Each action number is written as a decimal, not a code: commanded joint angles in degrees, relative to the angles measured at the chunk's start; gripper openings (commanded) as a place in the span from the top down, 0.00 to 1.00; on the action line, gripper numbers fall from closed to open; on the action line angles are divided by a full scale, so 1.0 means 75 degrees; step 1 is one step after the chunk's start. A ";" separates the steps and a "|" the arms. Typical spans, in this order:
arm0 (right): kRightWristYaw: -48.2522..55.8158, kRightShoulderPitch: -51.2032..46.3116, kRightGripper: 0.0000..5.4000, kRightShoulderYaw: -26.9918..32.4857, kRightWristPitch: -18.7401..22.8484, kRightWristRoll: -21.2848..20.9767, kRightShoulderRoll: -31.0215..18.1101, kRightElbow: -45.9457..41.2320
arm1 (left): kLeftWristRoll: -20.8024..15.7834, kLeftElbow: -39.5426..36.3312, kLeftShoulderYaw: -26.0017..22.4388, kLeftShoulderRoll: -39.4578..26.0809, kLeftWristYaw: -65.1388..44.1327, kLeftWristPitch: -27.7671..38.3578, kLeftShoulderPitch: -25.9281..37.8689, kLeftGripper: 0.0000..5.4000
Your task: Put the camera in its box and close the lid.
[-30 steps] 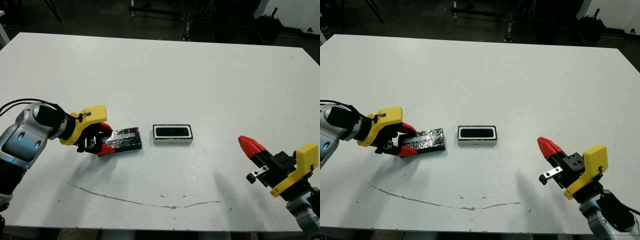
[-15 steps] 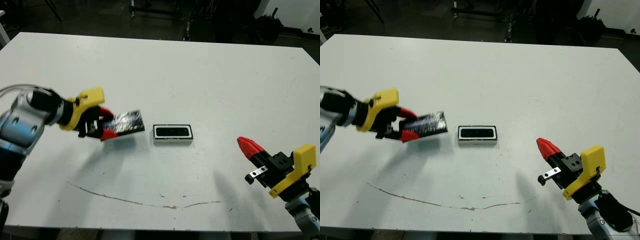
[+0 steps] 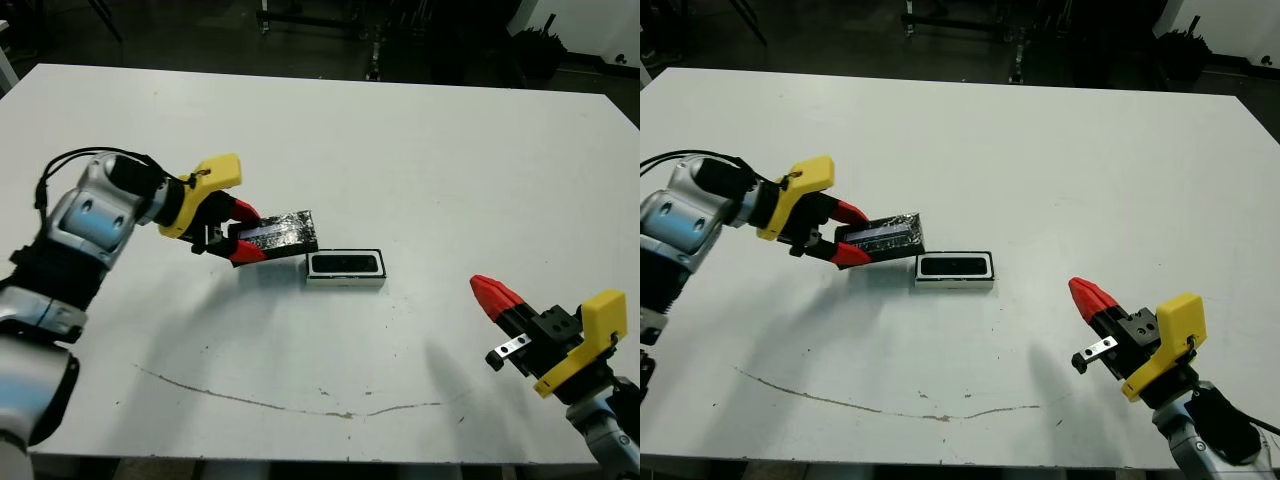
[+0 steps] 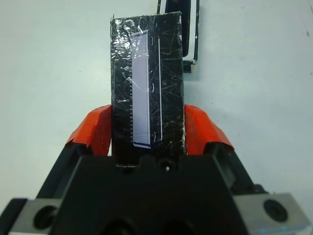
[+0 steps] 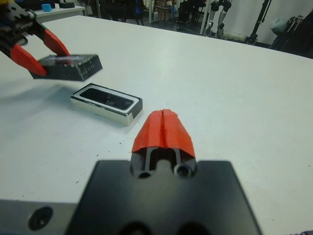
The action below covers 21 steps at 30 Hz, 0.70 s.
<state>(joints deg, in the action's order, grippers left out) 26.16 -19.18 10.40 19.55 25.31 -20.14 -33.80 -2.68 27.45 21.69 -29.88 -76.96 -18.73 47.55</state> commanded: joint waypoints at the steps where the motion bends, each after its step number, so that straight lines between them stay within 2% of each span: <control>1: -0.0005 -0.0085 1.00 0.0018 -0.0082 -0.0019 -0.0026 0.0038 | 0.0194 0.0171 0.0171 0.0208 -0.0006 0.0202 -0.0037 0.41; 7: 0.0001 -0.0100 1.00 0.0046 -0.0024 0.0092 -0.0028 0.0051 | 0.0399 0.0364 0.0275 0.0399 0.0051 0.0432 -0.0235 0.41; 12: -0.0012 -0.0123 1.00 -0.0003 -0.0179 -0.0091 -0.0057 0.0067 | 0.0464 0.0313 0.0294 0.0417 0.0042 0.0580 -0.0403 0.41; 21: -0.0022 -0.0114 1.00 -0.0025 -0.0199 -0.0073 -0.0033 0.0074 | 0.0420 -0.0054 0.0239 0.0511 0.0207 0.0292 -0.0728 0.42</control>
<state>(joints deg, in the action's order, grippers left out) 26.20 -19.79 10.17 18.42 25.13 -20.12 -33.62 -0.05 27.03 22.57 -26.76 -75.76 -15.39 44.38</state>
